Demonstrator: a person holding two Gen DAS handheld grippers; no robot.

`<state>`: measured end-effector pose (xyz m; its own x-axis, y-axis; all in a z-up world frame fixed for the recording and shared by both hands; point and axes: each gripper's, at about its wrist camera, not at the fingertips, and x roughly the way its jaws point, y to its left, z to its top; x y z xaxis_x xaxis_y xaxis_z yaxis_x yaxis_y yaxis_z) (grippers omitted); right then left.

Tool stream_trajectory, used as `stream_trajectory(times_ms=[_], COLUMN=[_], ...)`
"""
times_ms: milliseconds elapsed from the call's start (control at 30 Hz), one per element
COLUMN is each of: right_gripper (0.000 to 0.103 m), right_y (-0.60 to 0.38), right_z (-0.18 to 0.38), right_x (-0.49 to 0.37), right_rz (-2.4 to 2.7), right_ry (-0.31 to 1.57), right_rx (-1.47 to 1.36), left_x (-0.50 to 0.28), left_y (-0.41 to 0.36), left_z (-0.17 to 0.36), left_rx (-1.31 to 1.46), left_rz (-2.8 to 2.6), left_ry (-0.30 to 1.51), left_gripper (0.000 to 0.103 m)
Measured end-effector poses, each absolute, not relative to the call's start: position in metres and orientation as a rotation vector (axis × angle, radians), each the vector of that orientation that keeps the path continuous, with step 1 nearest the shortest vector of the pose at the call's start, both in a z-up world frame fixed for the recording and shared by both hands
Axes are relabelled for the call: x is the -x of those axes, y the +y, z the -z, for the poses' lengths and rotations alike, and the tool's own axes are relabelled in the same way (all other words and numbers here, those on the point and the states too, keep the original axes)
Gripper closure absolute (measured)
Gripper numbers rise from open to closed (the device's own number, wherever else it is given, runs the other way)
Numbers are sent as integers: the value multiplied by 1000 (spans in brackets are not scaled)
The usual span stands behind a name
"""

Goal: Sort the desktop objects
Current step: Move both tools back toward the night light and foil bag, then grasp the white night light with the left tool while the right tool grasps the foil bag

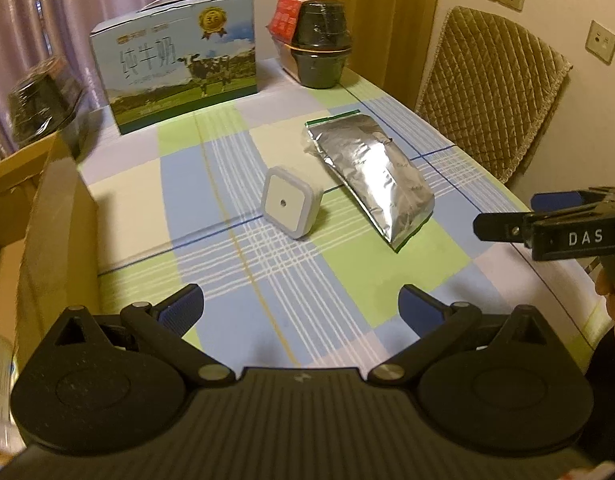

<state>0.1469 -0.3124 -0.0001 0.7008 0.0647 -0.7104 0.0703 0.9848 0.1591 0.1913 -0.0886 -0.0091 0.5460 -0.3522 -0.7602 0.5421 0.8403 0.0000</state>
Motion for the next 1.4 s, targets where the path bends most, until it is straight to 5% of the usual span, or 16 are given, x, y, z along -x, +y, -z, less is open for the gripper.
stream_trajectory(times_ms=[800,1400], right_gripper=[2,18], right_y=[-300,-298], right_z=[52,81], right_x=[-217,-250], right_rz=[-102,-167], right_ry=[759,814], right_rx=[146,201], left_x=[-288,-333], left_y=[-132,-166], left_z=[46,81], left_rx=[-508,-644], left_rz=[666,787], left_ry=[817,855], left_gripper=[3,13])
